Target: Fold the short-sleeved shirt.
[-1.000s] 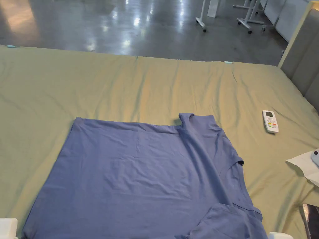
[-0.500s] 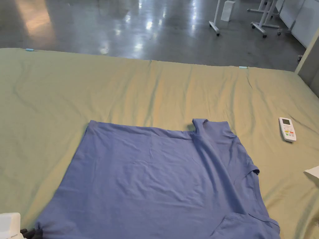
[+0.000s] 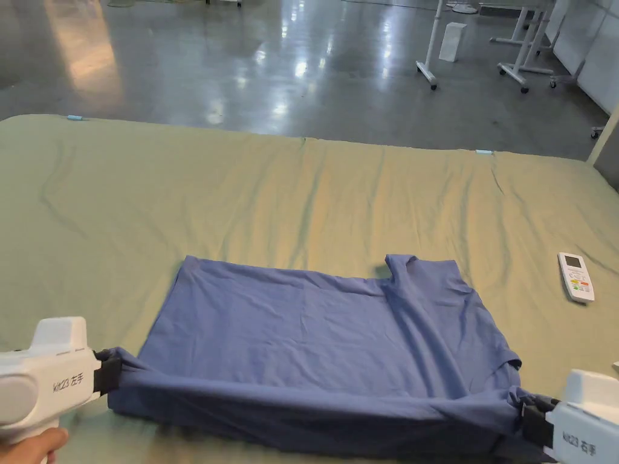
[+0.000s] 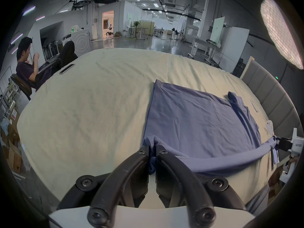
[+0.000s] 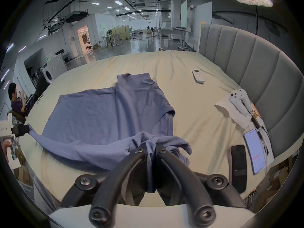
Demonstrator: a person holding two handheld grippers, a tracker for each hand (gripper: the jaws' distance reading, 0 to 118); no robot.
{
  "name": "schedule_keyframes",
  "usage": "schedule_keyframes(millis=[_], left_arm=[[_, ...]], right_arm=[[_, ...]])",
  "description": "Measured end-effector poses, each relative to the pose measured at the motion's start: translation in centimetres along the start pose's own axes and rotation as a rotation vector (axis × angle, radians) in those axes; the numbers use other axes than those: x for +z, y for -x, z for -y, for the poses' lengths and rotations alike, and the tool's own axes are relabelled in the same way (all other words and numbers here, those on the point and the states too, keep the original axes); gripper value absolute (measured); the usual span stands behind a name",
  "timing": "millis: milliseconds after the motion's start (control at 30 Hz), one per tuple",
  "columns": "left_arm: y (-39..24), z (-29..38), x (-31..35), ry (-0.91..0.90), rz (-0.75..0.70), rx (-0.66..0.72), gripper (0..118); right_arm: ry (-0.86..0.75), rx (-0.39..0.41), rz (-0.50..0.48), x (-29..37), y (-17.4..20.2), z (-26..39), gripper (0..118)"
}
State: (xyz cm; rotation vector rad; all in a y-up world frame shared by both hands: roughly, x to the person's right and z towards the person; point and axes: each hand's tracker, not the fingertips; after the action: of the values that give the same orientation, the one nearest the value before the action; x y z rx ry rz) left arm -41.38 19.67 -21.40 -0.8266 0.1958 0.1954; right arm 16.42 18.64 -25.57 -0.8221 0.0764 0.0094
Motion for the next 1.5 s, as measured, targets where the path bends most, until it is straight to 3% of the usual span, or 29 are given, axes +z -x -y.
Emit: schedule_keyframes(millis=[133, 467, 500, 567, 633, 700, 767, 1100, 1167, 1200, 1267, 1333, 1433, 1500], left_arm=[[-0.2, -2.4, -4.5, 0.038, -0.004, 0.039, 8], [-1.6, -3.5, -11.5, 0.146, -0.023, 0.004, 8], [-1.7, -3.4, -11.5, 0.145, -0.023, 0.004, 11], [-2.0, -3.2, -10.9, 0.128, -0.032, -0.005, 22], [-2.3, -3.0, -9.8, 0.059, -0.031, -0.043, 36], [-2.3, -2.7, -8.9, 0.003, -0.011, -0.076, 46], [-2.9, -2.3, -7.7, -0.045, -0.019, -0.096, 48], [-6.7, 0.6, 2.9, -0.499, -0.045, -0.175, 48], [-7.6, 1.3, 4.6, -0.548, -0.058, -0.181, 43], [-7.6, 1.7, 5.0, -0.562, -0.059, -0.181, 37], [-8.1, 2.4, 6.1, -0.578, -0.064, -0.184, 18], [-8.2, 3.2, 6.9, -0.588, -0.057, -0.171, 11], [-8.3, 4.1, 8.0, -0.6, -0.05, -0.158, 1], [-8.2, 4.5, 8.7, -0.604, -0.049, -0.155, 0]], right_arm=[[0.053, -0.063, -0.007, -4.3, 0.3, -2.8, 8], [0.157, 0.014, 0.03, -11.1, 1.1, -4.0, 9], [0.156, 0.024, 0.031, -11.1, 1.2, -3.9, 10], [0.127, 0.043, 0.041, -10.3, 1.5, -3.8, 25], [0.073, 0.068, 0.092, -7.9, 2.3, -4.1, 45], [0.008, 0.088, 0.077, -6.6, 3.0, -4.2, 56], [-0.071, 0.096, 0.07, -5.4, 3.7, -4.3, 72], [-0.614, 0.05, 0.068, 3.6, 8.8, -2.7, 74], [-0.685, 0.062, 0.061, 5.8, 10.0, -2.3, 68], [-0.703, 0.056, 0.068, 6.5, 10.4, -2.0, 59], [-0.771, 0.105, 0.11, 8.1, 11.3, -1.6, 23], [-0.753, 0.071, 0.076, 9.0, 11.4, -1.0, 6], [-0.759, 0.035, 0.054, 9.8, 11.4, -0.3, 0], [-0.785, 0.067, 0.082, 10.4, 11.6, 0.1, 0]])
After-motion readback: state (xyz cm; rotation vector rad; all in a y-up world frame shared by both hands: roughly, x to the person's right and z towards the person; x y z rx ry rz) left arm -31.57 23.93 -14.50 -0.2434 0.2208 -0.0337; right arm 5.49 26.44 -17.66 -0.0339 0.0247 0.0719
